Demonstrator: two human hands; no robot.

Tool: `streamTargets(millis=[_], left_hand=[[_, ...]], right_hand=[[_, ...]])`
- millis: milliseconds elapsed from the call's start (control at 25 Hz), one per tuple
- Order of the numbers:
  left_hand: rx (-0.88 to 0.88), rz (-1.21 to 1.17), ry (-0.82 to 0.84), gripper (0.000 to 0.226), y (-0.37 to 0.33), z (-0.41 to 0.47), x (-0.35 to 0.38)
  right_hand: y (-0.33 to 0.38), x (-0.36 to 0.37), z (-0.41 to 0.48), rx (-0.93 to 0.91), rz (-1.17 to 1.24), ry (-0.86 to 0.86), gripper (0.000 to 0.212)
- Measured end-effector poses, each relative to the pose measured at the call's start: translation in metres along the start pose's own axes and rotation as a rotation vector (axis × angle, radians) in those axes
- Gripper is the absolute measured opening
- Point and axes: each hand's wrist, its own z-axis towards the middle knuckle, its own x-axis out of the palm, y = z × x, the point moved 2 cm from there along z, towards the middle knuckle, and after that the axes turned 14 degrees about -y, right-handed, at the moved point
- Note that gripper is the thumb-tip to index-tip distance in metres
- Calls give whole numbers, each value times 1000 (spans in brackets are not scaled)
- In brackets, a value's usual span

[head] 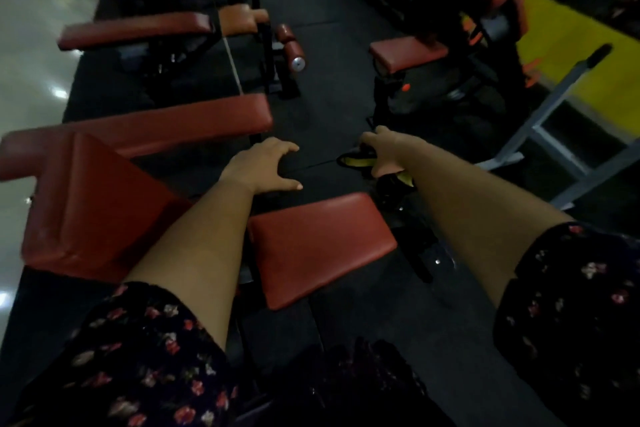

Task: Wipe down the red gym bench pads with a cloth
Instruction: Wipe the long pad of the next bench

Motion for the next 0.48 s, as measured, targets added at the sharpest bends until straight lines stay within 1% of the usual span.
streamTargets(millis=[120,280,360,480], left_hand=[[69,102,85,85,-35,16,-6],[87,30,288,80,-68,20,26],[100,13,332,79,-85,22,39],[119,-20,325,80,-117,27,58]], right_hand=[[-22,-22,-29,63,-8,-31,72],[-57,-13,-71,144,12,-39,70],[-79,-5,-93,203,38,-45,69],[-114,7,-126,308,84,-33,69]])
